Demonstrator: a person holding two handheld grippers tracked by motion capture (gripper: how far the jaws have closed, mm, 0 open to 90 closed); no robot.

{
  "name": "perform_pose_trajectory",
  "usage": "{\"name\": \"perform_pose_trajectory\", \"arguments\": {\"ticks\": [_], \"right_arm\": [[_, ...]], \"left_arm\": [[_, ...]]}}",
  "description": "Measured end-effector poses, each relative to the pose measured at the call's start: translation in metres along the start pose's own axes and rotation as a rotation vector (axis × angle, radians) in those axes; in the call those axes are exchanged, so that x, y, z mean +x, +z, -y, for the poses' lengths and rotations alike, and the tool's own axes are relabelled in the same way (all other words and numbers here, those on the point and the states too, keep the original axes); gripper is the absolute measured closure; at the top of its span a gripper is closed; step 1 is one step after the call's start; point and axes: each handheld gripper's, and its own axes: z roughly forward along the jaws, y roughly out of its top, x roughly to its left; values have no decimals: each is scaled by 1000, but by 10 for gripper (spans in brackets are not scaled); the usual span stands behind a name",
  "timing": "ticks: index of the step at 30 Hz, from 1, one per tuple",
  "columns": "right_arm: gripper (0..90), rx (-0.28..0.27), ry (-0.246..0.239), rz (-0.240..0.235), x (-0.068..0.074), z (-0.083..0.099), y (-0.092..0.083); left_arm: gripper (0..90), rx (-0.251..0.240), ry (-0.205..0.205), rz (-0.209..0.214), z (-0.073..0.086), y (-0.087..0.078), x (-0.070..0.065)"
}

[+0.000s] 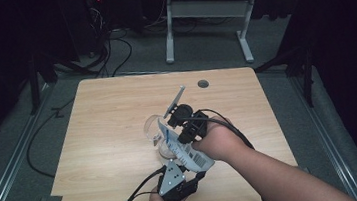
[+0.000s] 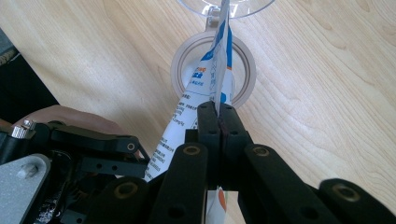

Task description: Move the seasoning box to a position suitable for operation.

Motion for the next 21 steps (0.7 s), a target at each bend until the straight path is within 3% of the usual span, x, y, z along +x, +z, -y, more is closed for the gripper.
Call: {"name": "perform_pose_trajectory", "arguments": {"ticks": [21], "right_arm": [[900, -2, 8, -1, -1, 3, 0]], "left_arm": [[634, 3, 2, 6, 0, 2, -1]]}}
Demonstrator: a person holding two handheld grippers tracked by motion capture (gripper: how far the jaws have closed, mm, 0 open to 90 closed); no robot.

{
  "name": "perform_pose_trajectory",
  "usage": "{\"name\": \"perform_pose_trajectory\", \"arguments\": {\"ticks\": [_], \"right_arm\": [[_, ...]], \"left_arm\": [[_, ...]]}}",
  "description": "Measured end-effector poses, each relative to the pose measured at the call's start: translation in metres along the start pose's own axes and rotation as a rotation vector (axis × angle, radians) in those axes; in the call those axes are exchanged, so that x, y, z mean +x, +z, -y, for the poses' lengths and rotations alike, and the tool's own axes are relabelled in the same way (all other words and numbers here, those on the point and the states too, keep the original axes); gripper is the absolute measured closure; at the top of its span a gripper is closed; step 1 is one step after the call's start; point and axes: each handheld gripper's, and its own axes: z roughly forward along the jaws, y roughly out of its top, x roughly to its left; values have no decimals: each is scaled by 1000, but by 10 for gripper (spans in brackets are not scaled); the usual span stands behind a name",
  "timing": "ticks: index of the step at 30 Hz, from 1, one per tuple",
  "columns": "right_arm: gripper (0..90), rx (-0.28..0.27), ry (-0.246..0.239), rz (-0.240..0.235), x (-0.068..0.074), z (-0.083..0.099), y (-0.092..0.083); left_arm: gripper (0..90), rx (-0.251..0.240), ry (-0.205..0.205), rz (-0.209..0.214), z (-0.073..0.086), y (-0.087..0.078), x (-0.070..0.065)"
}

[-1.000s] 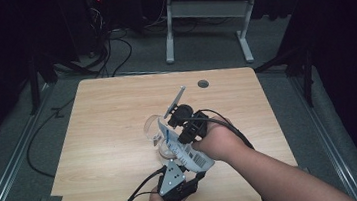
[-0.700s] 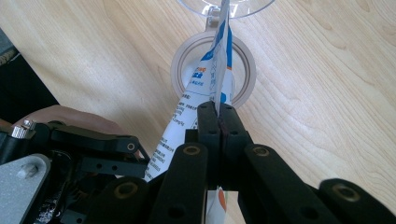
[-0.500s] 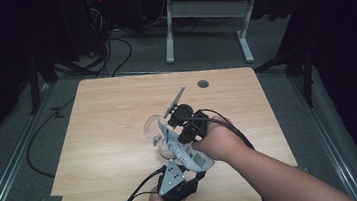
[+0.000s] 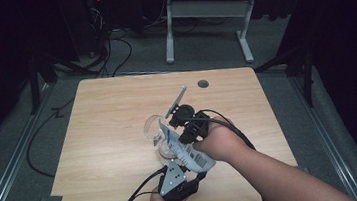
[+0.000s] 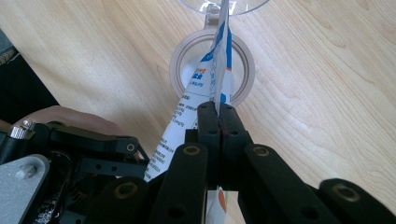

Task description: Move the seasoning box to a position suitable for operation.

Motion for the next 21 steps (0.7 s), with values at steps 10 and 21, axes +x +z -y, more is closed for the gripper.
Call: {"name": "perform_pose_trajectory", "arguments": {"ticks": [10, 21], "right_arm": [[900, 2, -2, -1, -1, 0, 0], [900, 1, -7, -3, 0, -1, 1]], "left_arm": [[635, 1, 0, 1, 0, 1, 0], [636, -3, -2, 1, -1, -1, 0]]}}
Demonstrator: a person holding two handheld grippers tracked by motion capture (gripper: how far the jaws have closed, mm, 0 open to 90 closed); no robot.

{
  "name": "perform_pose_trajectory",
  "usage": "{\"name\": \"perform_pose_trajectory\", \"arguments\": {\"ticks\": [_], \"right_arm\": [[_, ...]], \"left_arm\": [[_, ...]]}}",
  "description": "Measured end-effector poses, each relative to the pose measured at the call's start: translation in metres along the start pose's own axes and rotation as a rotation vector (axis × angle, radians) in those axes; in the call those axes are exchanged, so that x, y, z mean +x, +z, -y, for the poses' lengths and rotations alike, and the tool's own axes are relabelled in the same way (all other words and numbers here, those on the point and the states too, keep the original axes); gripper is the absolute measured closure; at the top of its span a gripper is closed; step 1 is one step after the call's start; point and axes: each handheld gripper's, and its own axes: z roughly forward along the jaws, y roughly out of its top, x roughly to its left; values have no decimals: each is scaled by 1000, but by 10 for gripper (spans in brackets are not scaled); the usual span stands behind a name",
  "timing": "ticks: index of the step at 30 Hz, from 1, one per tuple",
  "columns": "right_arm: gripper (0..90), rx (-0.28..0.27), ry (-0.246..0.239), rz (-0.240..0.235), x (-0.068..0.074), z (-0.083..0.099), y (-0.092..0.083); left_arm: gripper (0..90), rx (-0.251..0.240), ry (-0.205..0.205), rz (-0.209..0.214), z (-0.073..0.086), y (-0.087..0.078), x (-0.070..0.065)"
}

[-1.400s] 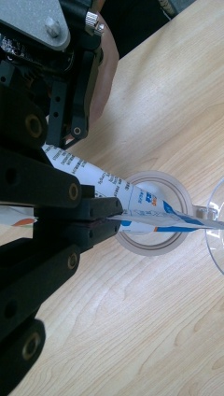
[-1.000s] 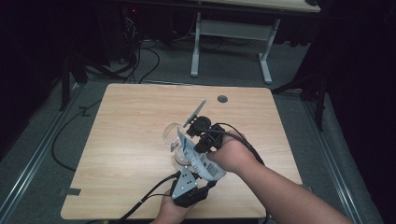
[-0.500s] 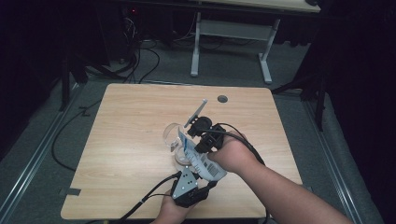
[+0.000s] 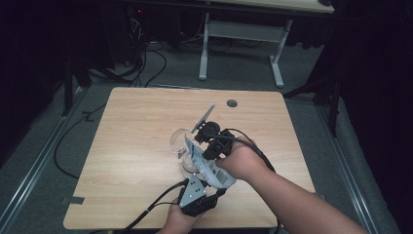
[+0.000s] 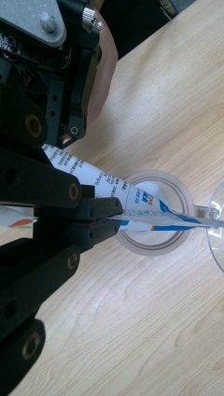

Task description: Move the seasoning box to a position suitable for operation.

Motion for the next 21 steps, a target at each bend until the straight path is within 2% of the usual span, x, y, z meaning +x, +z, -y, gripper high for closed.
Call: {"name": "perform_pose_trajectory", "arguments": {"ticks": [21], "right_arm": [[900, -4, -3, 0, 0, 0, -1]], "left_arm": [[637, -7, 1, 1, -1, 0, -1]]}}
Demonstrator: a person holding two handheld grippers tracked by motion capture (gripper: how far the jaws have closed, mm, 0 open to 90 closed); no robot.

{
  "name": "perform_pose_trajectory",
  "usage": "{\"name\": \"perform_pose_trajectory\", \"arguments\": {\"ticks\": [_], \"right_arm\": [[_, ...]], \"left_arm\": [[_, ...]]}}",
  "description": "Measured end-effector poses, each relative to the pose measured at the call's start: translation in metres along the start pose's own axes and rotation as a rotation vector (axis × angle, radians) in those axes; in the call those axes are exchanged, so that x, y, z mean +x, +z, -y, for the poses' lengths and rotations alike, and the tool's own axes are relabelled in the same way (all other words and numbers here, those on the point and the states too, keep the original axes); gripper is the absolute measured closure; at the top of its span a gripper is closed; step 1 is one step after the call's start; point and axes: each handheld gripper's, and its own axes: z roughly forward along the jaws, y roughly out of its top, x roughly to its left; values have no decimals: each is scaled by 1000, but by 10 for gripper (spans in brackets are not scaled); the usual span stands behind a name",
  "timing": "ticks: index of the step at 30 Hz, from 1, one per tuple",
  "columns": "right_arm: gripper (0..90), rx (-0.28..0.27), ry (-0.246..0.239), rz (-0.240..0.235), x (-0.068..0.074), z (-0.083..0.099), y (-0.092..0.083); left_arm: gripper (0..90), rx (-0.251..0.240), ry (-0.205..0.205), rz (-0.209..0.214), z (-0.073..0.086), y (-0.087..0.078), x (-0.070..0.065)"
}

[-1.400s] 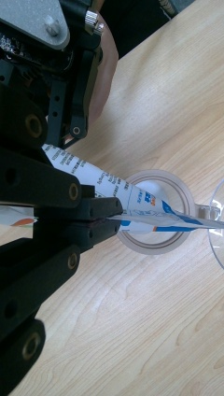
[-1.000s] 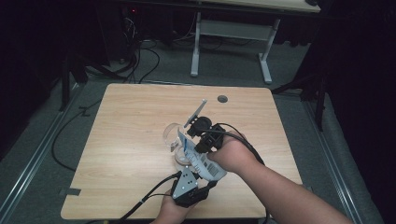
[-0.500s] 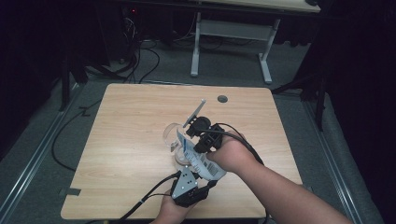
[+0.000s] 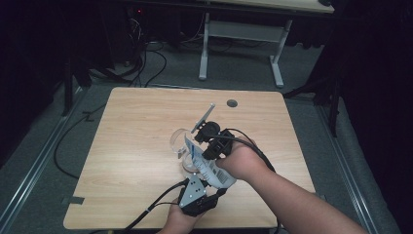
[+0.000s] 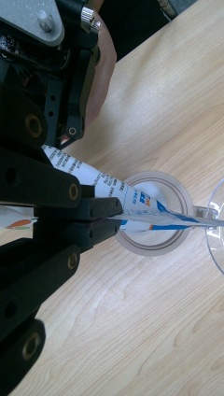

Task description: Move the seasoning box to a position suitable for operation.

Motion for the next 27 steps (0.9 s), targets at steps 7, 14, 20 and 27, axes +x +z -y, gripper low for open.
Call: {"name": "perform_pose_trajectory", "arguments": {"ticks": [7, 14, 20, 27], "right_arm": [[900, 0, -1, -2, 0, 0, 0], [900, -5, -9, -7, 0, -1, -1], [900, -6, -18, -8, 0, -2, -1], [900, -6, -22, -6, 1, -2, -2]], "left_arm": [[637, -3, -1, 1, -1, 0, 0], [637, -5, 2, 0, -1, -1, 0], [637, -4, 3, -2, -2, -1, 1], [638, -5, 3, -1, -2, -1, 1]]}}
